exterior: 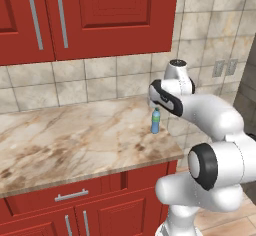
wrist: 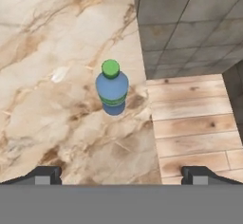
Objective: Place the drinks on the dining counter in a tight cluster.
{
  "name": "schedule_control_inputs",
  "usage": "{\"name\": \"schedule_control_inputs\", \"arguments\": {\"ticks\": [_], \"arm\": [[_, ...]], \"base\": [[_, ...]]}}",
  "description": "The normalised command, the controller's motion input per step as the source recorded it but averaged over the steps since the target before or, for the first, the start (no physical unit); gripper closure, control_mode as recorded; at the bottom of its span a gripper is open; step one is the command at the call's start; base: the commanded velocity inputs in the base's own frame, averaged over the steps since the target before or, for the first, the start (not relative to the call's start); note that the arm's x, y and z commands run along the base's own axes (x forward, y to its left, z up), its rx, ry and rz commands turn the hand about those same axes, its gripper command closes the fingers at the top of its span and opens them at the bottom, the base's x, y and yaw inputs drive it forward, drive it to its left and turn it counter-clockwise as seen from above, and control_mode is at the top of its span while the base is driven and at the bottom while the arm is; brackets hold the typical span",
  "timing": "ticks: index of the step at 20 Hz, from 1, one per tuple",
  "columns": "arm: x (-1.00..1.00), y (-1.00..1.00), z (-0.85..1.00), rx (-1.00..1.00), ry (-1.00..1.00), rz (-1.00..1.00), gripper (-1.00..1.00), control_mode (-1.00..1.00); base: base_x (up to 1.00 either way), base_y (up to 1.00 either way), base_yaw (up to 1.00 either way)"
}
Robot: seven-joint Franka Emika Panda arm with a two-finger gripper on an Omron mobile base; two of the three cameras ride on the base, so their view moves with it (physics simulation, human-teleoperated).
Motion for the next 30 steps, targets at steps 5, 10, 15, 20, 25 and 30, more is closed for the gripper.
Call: {"name": "schedule_control_inputs", "arguments": {"ticks": [5, 10, 15, 20, 25, 30], "arm": [[0.42, 0.0, -0.41, 0.0, 0.05, 0.0, -1.0, -1.0], [0.45, 0.01, -0.19, 0.0, 0.05, 0.0, -1.0, -1.0], [0.47, 0.04, -0.21, 0.0, 0.08, 0.0, -1.0, -1.0], [0.43, 0.1, -0.14, 0.0, 0.07, 0.0, -1.0, -1.0], [0.02, 0.07, -0.05, 0.0, 0.02, 0.0, -1.0, -1.0], [-0.24, 0.0, 0.0, 0.0, 0.0, 0.0, -1.0, -1.0]], "base": [[0.0, 0.0, 0.0], [0.0, 0.0, 0.0], [0.0, 0.0, 0.0], [0.0, 0.0, 0.0], [0.0, 0.0, 0.0], [0.0, 0.0, 0.0]]}}
